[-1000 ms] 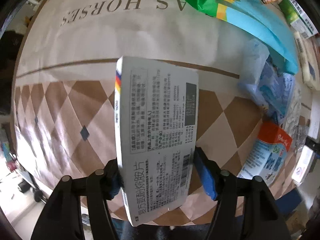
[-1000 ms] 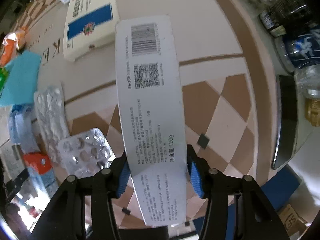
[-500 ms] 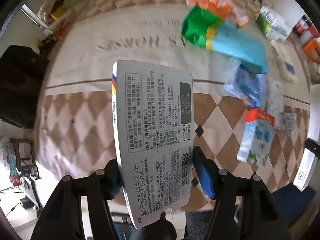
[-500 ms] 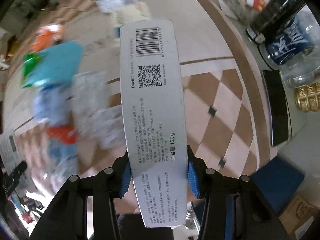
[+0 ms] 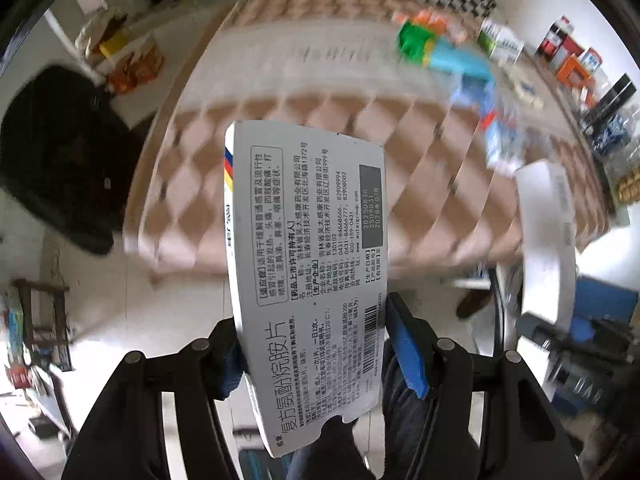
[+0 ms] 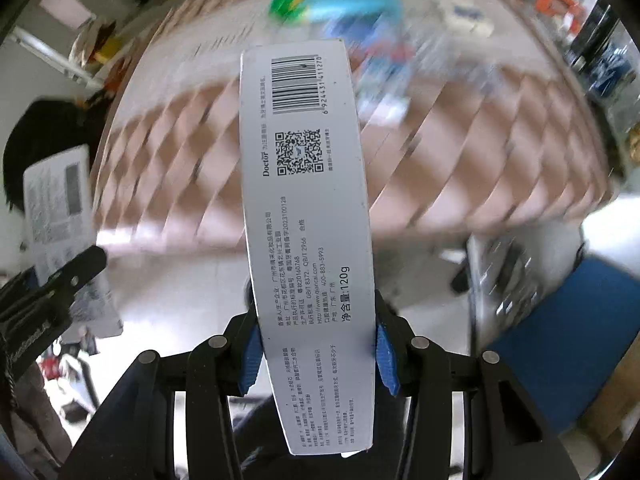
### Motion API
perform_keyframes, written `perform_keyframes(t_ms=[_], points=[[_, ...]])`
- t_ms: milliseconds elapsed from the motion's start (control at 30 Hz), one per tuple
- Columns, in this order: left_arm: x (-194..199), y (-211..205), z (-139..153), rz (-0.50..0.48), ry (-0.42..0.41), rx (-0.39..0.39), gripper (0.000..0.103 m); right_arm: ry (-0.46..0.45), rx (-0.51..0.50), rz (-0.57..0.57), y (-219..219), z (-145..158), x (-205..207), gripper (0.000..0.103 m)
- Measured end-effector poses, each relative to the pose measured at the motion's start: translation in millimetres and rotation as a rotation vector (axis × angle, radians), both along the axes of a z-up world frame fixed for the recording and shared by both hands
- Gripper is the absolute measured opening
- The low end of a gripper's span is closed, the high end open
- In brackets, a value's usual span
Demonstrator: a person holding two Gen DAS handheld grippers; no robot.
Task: Collect trash
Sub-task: 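Carry both boxes to the white trash bin and release them inside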
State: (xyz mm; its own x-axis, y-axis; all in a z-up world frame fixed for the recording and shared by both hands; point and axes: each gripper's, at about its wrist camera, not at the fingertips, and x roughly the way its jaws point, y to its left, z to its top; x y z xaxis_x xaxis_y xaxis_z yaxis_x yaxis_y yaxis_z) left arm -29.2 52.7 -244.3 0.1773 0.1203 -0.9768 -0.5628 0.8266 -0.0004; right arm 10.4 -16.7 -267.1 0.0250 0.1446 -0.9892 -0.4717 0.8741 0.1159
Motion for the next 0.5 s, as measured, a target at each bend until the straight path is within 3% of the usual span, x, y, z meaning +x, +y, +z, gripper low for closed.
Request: perform_keyframes(t_ms=[167, 267, 400, 500], points=[[-52.0, 1.5, -65.6, 0.060, 0.085, -0.123, 0.060, 0.145, -0.060, 0.058, 1.4, -76.5, -64.4, 0.049], [-65.4, 7.8, -126.8, 0.091, 0.134, -0.191, 0.060, 0.214, -0.092, 0.072, 0.0, -131.2, -85.1, 0.049], [-66.6, 25.9, -221.1, 0.135, 0.175, -0.288, 0.060, 0.297, -0.131, 0.079, 7.8, -228.8, -88.0, 0.049], [-57.7, 41.4, -295.8, 0.153, 0.200, -0.355, 0.060, 0.360, -0.154, 0.082, 19.3, -318.1, -89.8, 0.049]])
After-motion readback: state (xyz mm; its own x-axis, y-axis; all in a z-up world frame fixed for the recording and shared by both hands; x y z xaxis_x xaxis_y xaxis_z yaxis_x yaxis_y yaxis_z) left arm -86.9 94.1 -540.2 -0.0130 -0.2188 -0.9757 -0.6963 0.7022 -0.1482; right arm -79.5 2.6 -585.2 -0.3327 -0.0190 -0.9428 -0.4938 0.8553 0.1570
